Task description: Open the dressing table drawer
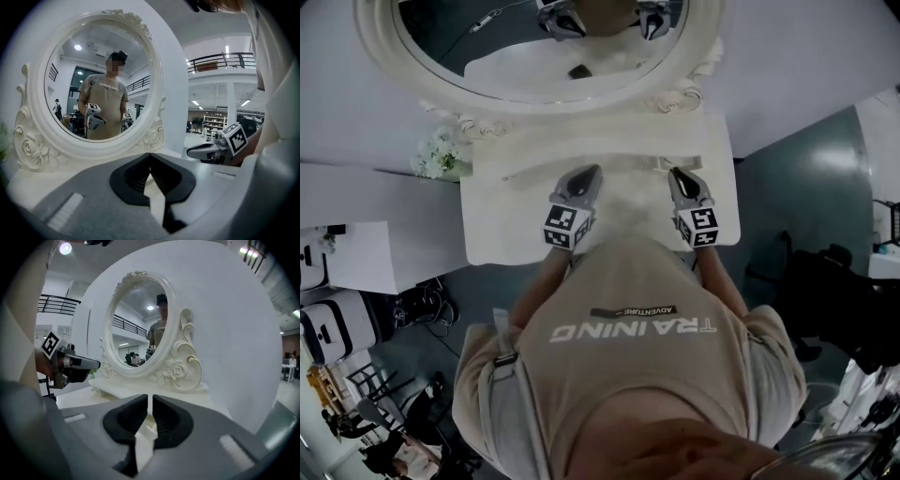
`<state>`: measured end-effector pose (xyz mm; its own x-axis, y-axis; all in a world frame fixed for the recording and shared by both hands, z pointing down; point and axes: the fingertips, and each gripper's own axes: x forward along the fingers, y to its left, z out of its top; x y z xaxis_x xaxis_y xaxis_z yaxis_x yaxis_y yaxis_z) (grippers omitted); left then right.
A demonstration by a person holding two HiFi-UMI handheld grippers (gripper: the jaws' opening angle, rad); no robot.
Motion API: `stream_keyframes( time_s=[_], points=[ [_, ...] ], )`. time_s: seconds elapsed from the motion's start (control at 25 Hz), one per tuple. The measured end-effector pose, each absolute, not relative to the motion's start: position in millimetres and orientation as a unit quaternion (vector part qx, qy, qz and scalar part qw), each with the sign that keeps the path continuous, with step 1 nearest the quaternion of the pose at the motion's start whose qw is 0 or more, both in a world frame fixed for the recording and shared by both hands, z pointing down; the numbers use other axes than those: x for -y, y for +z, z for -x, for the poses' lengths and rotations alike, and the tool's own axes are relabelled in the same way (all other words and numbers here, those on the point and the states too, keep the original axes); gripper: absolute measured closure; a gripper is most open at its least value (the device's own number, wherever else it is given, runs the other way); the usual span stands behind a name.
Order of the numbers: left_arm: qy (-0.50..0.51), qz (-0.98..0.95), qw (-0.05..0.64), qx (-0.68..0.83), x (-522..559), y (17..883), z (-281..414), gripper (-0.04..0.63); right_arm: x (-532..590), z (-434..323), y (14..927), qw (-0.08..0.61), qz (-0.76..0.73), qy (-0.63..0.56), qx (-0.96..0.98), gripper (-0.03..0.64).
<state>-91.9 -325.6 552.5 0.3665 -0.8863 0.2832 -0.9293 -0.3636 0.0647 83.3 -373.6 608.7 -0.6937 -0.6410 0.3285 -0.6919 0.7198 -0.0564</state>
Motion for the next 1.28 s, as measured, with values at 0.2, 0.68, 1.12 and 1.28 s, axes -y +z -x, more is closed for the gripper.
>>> stream_keyframes(
  time_s=[0.2, 0.68, 1.12, 1.28],
  points=[
    [0.082, -0.813, 0.092, 0.569, 326, 528, 109, 0.588, 382, -57, 567, 0.128, -0.356, 0.062, 0.924, 0.601],
    [0.070, -0.803, 0.050, 0.589, 330, 481, 141, 0.588, 380, -23, 486, 0.088, -0.326, 0.035, 0.941, 0.612],
    [0.079, -0.803, 0.046, 0.589, 325, 475, 148, 0.588, 373, -14, 480, 0.087, -0.310, 0.029, 0.946, 0.612],
    [0.083, -0.799, 0.065, 0.592, 318, 488, 153, 0.588, 372, -17, 484, 0.095, -0.307, 0.031, 0.947, 0.612]
  ],
)
